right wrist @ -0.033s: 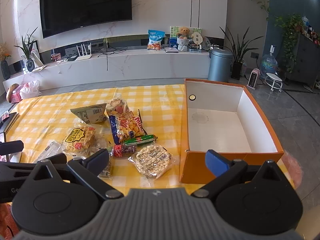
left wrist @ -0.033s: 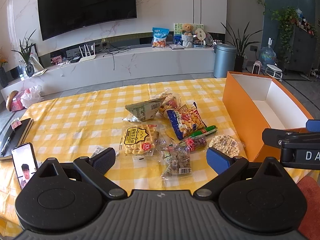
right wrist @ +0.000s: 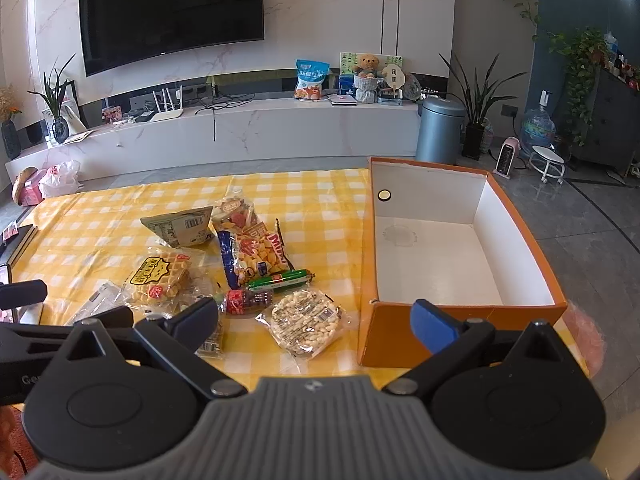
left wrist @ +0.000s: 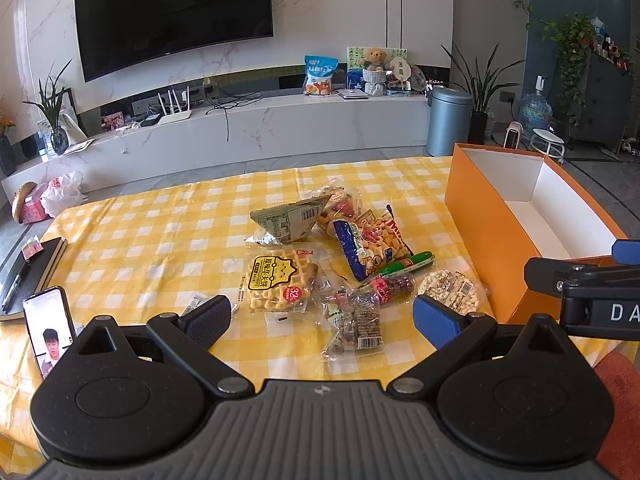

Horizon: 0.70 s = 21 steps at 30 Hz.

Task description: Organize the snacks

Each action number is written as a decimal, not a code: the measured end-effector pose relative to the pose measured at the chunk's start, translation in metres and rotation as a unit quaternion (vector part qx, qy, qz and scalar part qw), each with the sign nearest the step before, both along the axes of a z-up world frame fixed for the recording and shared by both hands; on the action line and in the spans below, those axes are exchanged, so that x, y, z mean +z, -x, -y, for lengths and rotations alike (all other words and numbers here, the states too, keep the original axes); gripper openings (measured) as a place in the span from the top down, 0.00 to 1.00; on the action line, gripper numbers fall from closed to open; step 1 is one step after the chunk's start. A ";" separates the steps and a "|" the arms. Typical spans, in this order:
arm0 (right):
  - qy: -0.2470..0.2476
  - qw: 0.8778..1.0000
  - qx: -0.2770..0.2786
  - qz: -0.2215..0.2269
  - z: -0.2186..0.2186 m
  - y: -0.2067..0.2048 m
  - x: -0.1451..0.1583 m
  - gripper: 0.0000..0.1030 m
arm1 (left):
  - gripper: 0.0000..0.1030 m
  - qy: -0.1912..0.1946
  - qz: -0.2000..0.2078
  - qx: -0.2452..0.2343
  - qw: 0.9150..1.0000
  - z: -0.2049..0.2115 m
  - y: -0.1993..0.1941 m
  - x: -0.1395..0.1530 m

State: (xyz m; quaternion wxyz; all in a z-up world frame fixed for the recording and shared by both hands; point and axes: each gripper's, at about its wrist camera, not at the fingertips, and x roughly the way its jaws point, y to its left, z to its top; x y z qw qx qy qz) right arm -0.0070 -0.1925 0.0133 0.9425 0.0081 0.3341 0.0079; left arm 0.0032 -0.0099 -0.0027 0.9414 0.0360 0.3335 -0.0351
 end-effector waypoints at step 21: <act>-0.003 1.000 -0.006 -0.010 0.003 -0.002 -0.005 0.03 | 0.00 0.000 -0.003 0.001 1.000 -0.002 -0.001 0.001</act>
